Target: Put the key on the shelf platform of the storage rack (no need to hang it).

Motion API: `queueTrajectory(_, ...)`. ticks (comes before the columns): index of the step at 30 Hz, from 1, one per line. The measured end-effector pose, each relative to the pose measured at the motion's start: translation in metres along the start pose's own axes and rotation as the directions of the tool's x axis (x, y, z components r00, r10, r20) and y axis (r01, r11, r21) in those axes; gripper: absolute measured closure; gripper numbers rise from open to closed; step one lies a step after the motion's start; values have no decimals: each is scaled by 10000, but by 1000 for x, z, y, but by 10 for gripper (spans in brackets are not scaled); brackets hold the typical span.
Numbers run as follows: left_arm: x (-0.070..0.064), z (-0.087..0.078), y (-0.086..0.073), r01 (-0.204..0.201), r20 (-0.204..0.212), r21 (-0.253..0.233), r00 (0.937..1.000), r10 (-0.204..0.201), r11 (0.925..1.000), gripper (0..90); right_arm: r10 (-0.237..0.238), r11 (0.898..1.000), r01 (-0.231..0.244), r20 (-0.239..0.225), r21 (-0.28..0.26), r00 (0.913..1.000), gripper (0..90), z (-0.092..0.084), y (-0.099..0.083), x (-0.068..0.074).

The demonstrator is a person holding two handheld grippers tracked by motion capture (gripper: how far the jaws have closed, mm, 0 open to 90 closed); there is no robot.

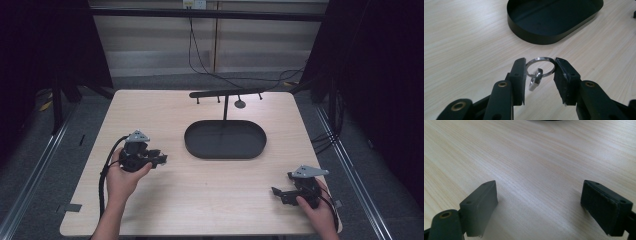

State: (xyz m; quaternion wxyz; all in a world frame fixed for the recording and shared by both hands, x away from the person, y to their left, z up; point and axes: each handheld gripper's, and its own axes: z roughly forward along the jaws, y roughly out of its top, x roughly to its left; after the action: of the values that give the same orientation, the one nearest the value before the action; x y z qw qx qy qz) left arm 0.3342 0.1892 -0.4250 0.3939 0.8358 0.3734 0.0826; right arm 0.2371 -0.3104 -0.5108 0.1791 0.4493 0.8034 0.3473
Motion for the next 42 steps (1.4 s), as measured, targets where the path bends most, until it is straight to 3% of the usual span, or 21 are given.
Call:
queueTrajectory(9, -4, 10, 13, 32, 199, -1, 9998, -32, 10000, 621, 4, 10000, -4, 1, 5, 10000, 135, 0, 0, 0)
queueTrajectory(42, -23, 51, 69, 19, 193, -265, 9998, -14, 9996, 620, 1, 10000, -1, -1, 8, 10000, 135, 0, 0, 0)
